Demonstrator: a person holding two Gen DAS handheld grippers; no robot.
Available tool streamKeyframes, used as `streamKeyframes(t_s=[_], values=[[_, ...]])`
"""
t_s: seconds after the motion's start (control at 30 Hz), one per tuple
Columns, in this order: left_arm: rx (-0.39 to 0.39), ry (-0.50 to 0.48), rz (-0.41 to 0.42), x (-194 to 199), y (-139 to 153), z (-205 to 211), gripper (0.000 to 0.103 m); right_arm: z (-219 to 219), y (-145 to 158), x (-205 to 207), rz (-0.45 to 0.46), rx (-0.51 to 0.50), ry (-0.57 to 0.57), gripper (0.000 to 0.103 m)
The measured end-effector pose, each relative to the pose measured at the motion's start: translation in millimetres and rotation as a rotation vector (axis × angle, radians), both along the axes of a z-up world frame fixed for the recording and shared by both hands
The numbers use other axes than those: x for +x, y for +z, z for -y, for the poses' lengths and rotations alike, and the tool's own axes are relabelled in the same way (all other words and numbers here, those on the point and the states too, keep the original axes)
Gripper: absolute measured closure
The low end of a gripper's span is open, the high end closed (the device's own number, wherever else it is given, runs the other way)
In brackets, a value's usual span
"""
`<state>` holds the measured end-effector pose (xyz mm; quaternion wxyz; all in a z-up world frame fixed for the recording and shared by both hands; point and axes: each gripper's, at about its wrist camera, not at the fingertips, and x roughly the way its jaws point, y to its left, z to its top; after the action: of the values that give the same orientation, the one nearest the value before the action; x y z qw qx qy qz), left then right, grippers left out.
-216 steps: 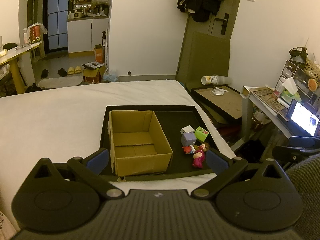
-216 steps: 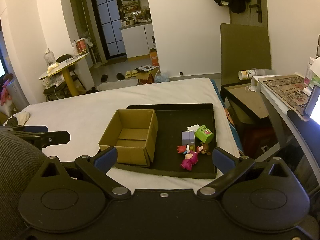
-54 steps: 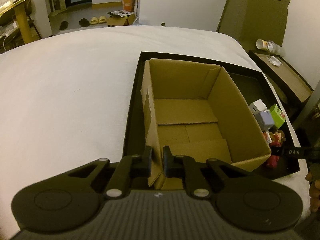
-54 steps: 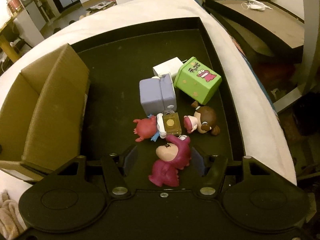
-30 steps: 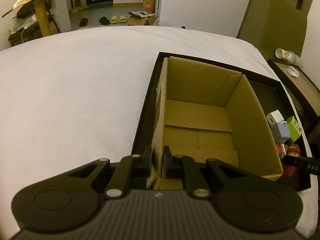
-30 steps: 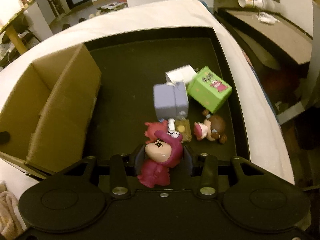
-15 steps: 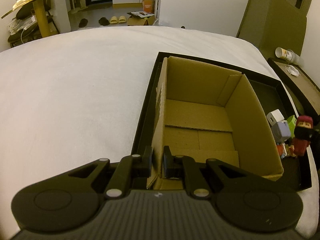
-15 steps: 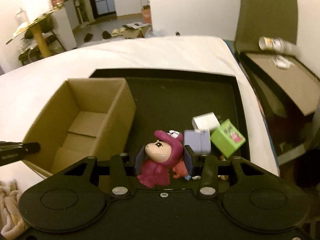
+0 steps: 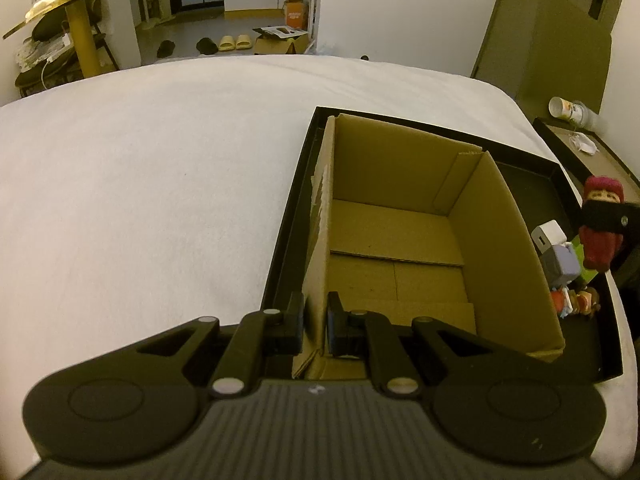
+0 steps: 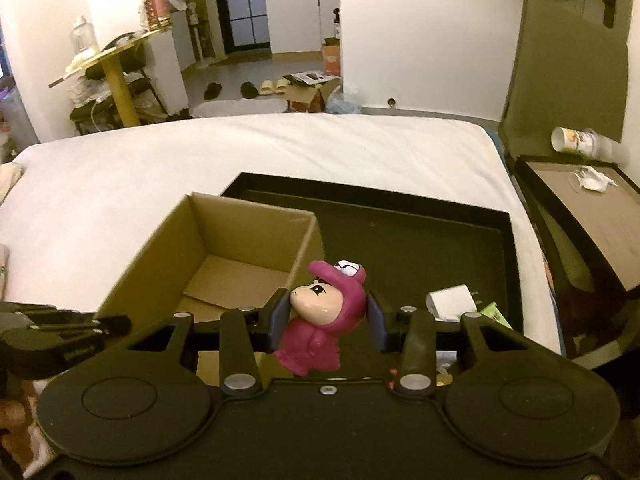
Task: Organize rigid objects
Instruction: 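Carry the pink figurine into the box and open the right gripper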
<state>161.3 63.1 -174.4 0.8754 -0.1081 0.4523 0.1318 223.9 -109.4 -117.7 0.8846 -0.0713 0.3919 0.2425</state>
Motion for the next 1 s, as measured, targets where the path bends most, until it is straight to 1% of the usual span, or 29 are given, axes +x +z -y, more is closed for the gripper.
streamKeyframes(t_s=[0.23, 0.3, 0.53, 0.77, 1.0], values=[[-0.003, -0.005, 0.004, 0, -1, 0, 0.092, -14, 8, 2, 0.02, 0.021, 0.024, 0.062], [-0.015, 0.002, 0.006, -1, -1, -2, 0.092, -18, 9, 3, 0.025, 0.022, 0.033, 0.062], [-0.018, 0.01, 0.006, -1, -1, -4, 0.092, -31, 11, 0, 0.026, 0.035, 0.064, 0.062], [-0.021, 0.018, 0.013, -3, -3, -4, 0.093, -45, 6, 1, 0.015, 0.047, 0.115, 0.061], [-0.035, 0.026, 0.019, -6, -2, -7, 0.092, -67, -9, 3, -0.018, 0.021, 0.173, 0.061]])
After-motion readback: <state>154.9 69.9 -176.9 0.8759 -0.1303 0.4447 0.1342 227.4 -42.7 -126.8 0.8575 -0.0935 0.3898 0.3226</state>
